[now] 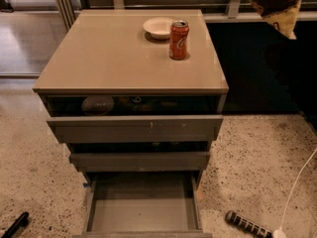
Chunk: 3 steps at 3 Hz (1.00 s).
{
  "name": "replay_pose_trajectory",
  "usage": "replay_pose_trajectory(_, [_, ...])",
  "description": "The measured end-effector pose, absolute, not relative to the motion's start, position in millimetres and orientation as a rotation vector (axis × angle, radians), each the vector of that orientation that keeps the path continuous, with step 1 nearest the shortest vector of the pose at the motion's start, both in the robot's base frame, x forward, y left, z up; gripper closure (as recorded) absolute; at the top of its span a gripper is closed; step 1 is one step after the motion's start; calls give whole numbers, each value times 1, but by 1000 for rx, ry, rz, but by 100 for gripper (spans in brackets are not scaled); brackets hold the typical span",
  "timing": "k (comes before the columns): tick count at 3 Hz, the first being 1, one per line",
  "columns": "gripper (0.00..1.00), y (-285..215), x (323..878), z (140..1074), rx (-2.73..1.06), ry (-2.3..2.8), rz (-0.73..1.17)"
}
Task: Place brown chip bag into bottom drawer
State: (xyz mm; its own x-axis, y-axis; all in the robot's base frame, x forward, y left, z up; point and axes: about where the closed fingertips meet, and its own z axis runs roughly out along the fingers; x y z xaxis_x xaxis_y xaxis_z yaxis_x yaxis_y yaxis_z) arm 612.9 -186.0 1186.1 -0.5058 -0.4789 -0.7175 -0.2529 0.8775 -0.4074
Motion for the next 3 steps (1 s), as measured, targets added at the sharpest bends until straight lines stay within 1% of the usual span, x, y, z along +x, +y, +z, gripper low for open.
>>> replay_pose_trajectory(1, [100,-231,575,1215,-332,2053,-344])
replay_pose_trajectory(3, [100,-215,570,1192,-381,2071,-313])
